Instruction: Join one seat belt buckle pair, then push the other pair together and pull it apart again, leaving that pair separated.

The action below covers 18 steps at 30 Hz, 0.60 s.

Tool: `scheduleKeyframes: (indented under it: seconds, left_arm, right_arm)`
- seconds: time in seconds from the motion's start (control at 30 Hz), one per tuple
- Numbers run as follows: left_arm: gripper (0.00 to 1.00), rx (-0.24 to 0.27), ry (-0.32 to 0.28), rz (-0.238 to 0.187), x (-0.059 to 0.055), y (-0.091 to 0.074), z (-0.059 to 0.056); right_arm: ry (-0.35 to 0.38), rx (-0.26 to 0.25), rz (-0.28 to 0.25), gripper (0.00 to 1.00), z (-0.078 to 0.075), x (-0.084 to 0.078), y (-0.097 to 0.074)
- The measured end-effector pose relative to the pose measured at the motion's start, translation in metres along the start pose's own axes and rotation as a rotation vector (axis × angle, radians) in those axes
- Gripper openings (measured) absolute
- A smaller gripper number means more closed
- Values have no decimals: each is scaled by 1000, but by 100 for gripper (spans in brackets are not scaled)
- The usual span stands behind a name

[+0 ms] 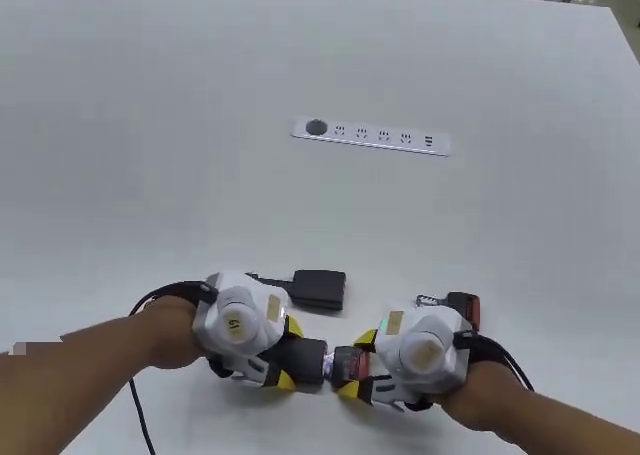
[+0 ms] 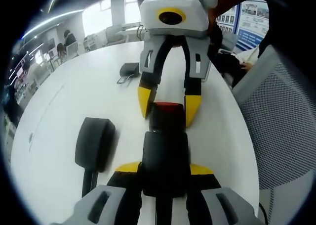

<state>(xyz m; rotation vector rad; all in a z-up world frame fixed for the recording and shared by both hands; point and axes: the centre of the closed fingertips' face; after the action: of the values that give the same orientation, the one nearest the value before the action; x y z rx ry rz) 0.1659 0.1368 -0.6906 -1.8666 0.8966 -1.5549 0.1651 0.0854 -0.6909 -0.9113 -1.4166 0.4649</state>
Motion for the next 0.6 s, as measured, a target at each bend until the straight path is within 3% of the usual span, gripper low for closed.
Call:
scheduleKeyframes:
  seconds: [0.6]
  left_arm:
    - [34,-14,-26,-69,4,-2,-6]
  right_arm:
    - [17,11,-82,32,3,-2,-3]
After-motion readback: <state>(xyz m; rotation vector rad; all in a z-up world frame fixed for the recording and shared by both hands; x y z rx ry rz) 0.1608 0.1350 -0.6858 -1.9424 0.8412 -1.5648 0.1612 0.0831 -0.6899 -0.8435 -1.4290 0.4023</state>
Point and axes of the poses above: the centre of the closed fingertips' face, and the gripper's own axes: y roughly forward along the fingers, z roughly to its left, x roughly out of its top, and after that the axes turned 10 degrees about -x, right-handed
